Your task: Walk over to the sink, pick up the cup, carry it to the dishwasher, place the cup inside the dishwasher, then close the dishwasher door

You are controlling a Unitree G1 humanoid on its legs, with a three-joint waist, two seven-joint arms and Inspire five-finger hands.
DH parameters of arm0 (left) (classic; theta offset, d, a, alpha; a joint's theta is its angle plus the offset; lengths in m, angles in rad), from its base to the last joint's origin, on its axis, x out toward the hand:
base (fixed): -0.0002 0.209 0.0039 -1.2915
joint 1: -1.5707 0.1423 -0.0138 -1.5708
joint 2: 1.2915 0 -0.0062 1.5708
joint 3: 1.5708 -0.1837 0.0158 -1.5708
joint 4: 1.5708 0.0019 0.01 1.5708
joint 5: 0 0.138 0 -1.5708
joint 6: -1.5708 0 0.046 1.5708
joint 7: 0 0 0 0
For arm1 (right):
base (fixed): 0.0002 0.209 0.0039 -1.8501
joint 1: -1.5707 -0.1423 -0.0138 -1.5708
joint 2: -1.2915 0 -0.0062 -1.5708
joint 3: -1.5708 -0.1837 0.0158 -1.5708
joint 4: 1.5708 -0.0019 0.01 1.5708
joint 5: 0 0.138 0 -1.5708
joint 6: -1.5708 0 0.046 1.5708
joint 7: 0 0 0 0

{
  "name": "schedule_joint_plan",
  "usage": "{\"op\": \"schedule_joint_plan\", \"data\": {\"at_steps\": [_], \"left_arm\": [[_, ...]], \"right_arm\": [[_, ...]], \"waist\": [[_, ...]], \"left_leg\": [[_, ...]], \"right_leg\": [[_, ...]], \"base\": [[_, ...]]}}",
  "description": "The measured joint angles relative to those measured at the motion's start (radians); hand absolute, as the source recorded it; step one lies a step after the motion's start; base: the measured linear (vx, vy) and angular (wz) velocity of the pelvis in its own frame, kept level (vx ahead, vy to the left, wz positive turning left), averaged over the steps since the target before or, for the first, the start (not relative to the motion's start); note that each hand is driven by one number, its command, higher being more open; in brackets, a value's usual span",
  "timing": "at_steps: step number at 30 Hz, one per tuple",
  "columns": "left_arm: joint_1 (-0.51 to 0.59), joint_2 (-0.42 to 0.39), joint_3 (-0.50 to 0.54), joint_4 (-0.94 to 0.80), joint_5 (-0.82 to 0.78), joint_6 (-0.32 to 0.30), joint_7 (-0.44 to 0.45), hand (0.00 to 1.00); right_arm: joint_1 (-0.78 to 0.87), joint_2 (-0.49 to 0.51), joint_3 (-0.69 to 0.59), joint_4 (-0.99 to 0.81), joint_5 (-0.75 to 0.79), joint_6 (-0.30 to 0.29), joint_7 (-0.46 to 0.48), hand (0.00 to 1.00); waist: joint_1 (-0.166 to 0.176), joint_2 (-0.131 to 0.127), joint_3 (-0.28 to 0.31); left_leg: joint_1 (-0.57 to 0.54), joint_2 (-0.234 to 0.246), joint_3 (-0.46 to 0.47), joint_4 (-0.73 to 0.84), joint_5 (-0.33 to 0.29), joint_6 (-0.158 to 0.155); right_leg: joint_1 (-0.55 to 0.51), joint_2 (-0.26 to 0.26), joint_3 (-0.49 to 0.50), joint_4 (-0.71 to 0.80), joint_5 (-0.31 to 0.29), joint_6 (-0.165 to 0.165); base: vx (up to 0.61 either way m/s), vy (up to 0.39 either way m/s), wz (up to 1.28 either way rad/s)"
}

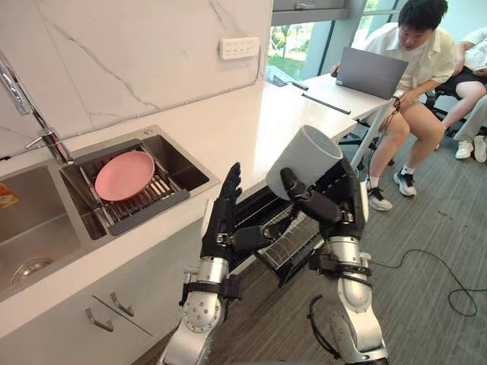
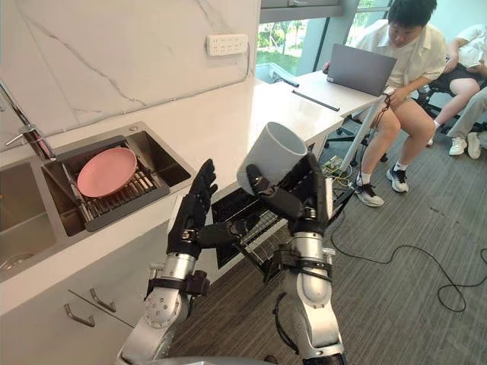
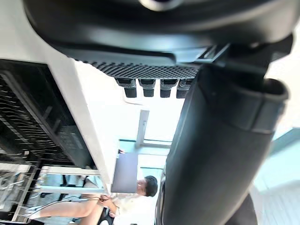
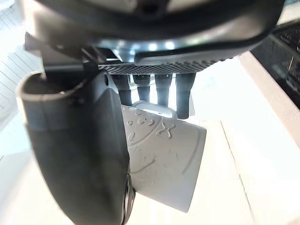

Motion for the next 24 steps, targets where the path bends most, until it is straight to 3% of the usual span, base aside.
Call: {"op": "schedule_joint_plan", "data": {"at_steps": [14,24], "left_arm": [[0.116,-0.002,0.040,0.256,-0.088,0.013,-0.128,1.00],[0.108,-0.030,0.216,0.609,-0.086,0.031,-0.148,1.00]], "right_arm": [[0.061,-0.004,-0.081,0.004,0.000,0.000,0.044,0.00],[0.157,0.004,-0.099,0.064,0.000,0.002,0.070,0.00]], "waist": [[0.001,0.013,0.030],[0.002,0.020,0.045]], "left_leg": [[-0.007,0.000,-0.019,-0.004,0.000,0.000],[-0.003,0.000,-0.019,-0.016,0.002,-0.003]], "right_leg": [[0.003,0.001,-0.022,-0.002,-0.002,0.003],[0.006,0.000,-0.025,-0.006,-0.003,0.003]], "base": [[0.00,-0.005,0.03],[-0.01,-0.003,0.00]]}}
